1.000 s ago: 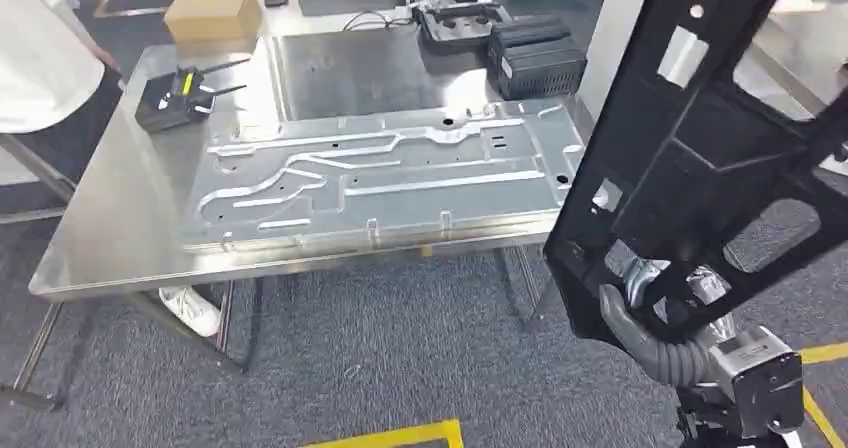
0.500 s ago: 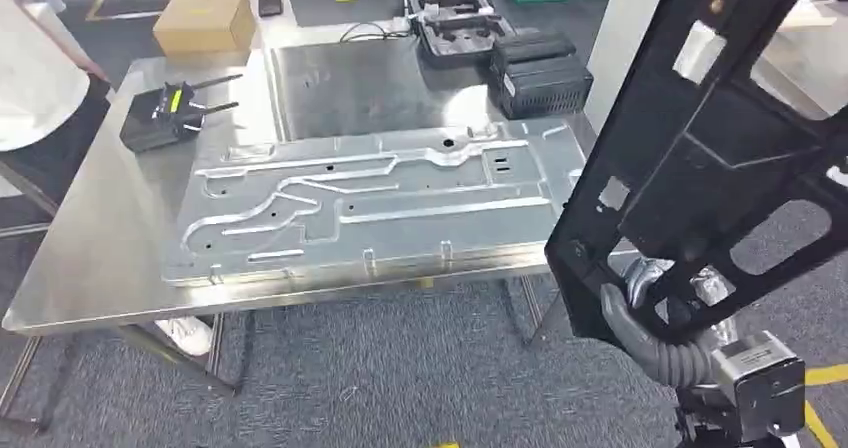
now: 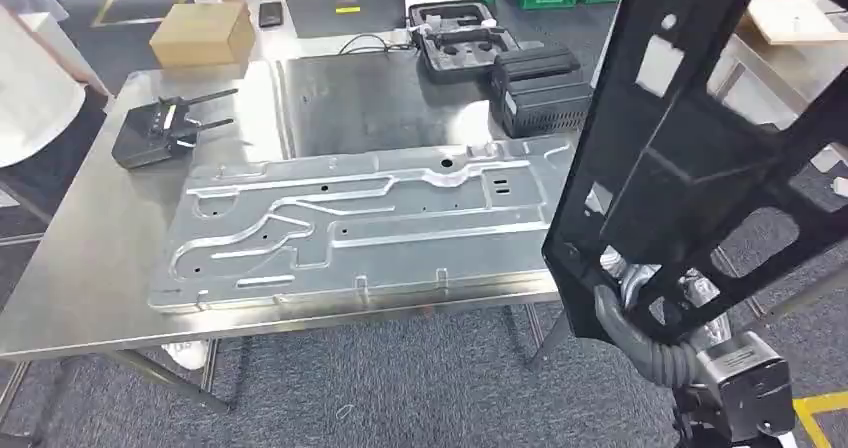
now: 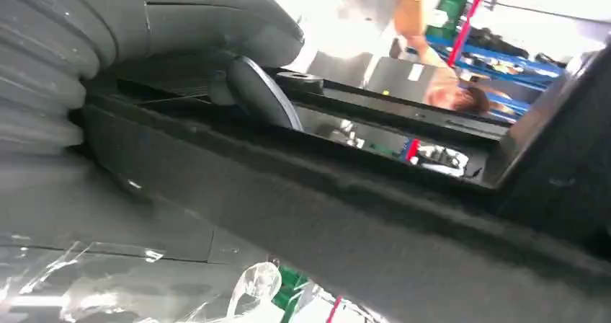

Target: Take the parts from the cabinet and place them on the table.

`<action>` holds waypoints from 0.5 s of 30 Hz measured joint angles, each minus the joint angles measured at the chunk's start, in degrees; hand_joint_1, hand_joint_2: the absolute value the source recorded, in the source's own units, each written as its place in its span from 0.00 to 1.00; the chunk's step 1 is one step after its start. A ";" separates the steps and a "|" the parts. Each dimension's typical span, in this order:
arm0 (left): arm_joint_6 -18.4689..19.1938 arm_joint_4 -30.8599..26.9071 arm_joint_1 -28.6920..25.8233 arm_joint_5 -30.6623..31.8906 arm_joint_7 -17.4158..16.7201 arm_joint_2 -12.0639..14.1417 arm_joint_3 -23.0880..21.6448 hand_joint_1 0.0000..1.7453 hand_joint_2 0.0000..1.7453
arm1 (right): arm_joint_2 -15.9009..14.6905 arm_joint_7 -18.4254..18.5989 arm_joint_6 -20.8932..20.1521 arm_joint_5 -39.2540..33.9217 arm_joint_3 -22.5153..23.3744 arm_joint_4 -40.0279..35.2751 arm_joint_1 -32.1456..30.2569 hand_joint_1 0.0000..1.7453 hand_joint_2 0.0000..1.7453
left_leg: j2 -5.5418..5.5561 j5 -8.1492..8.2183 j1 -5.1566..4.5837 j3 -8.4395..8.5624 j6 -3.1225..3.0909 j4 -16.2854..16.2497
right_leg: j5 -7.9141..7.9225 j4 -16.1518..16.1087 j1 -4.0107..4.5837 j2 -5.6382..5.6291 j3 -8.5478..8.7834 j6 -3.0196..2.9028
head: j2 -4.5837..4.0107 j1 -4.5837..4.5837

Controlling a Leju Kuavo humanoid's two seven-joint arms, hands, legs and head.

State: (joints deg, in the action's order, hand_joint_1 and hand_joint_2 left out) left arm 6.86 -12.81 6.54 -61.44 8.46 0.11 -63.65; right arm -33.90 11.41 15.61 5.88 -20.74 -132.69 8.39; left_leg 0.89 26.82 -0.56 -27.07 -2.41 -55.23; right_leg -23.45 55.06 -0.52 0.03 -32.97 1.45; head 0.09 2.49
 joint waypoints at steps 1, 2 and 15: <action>0.02 0.00 0.10 0.00 0.00 0.09 0.00 0.00 1.00 | 0.02 0.02 -0.13 0.15 -0.26 0.02 0.37 1.00 1.00 | -0.09 0.58 0.14 -0.02 0.13 -0.44 | -0.02 -0.28 -0.25 0.04 0.52 -0.23 | 0.00 -0.02; 0.00 -0.02 0.20 0.09 0.00 0.09 -0.02 0.00 1.00 | 0.02 0.15 -0.54 0.48 -0.35 0.02 0.75 1.00 1.00 | -0.15 2.26 0.21 -1.14 0.47 -2.78 | -0.10 -0.27 -0.27 0.04 0.63 -0.35 | 0.00 0.18; 0.02 -0.02 0.61 3.89 -0.87 0.44 -1.62 0.00 1.00 | 0.63 5.53 -16.72 22.07 -11.97 2.84 17.43 1.00 1.00 | -0.33 -2.60 -0.22 -4.50 -0.80 0.62 | -0.86 -0.31 0.04 -0.37 1.07 0.74 | 0.00 0.20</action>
State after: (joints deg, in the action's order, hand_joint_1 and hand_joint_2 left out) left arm 6.88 -12.83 7.14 -57.55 7.58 0.55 -65.26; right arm -33.27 16.94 -1.11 27.95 -32.71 -129.85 25.82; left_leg 0.56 24.23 -0.78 -31.58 -3.21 -54.61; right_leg -24.31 54.75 -0.47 -0.34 -31.90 2.19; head 0.09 2.69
